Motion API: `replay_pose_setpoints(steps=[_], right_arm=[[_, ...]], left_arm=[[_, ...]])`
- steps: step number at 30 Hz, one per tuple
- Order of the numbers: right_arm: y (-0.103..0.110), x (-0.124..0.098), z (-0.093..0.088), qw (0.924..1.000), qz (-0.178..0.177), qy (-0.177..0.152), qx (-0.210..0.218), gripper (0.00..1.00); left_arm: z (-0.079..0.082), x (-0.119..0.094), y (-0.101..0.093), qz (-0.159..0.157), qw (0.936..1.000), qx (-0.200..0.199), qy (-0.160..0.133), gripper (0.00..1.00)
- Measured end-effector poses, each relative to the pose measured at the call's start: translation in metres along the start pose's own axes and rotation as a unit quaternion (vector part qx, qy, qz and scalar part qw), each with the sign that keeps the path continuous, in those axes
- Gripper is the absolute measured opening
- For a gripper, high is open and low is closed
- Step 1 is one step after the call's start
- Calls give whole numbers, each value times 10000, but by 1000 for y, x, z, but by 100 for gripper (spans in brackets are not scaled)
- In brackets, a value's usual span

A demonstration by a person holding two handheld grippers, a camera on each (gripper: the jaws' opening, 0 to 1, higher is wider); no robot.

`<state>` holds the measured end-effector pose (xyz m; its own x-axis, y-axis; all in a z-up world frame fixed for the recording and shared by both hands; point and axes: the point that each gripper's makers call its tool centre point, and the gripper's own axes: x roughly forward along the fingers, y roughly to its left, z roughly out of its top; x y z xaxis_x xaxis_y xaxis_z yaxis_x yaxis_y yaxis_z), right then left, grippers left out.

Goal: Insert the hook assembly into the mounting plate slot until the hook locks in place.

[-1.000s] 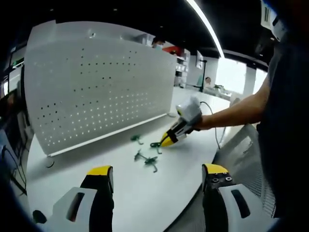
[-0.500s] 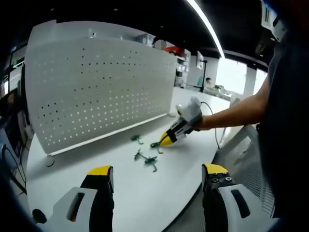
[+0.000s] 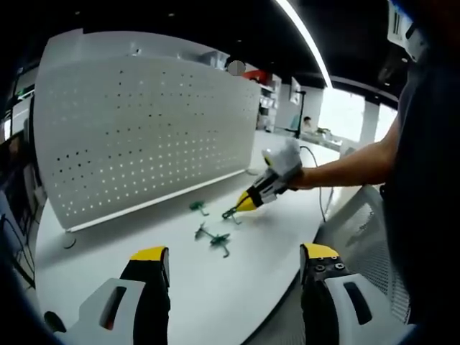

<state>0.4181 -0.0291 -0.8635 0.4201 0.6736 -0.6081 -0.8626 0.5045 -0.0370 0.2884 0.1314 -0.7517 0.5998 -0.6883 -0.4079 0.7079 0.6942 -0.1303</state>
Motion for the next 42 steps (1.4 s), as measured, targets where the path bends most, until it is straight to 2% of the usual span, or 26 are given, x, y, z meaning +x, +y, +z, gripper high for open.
replay_pose_setpoints(steps=[9, 24, 33, 42], right_arm=[[-3, -3, 3, 9999, -125, 39, 84, 1], [4, -13, 24, 9997, -77, 88, 211, 0], [5, -22, 43, 9991, -170, -63, 385, 0], [11, -33, 64, 9984, -215, -220, 472, 0]], left_arm=[[4, 2, -4, -78, 9999, 39, -54, 75], [9, 12, -16, -215, 9996, 68, -180, 73], [20, 28, -26, -279, 9990, 177, -310, 67], [33, 44, -29, -262, 9982, 395, -365, 56]])
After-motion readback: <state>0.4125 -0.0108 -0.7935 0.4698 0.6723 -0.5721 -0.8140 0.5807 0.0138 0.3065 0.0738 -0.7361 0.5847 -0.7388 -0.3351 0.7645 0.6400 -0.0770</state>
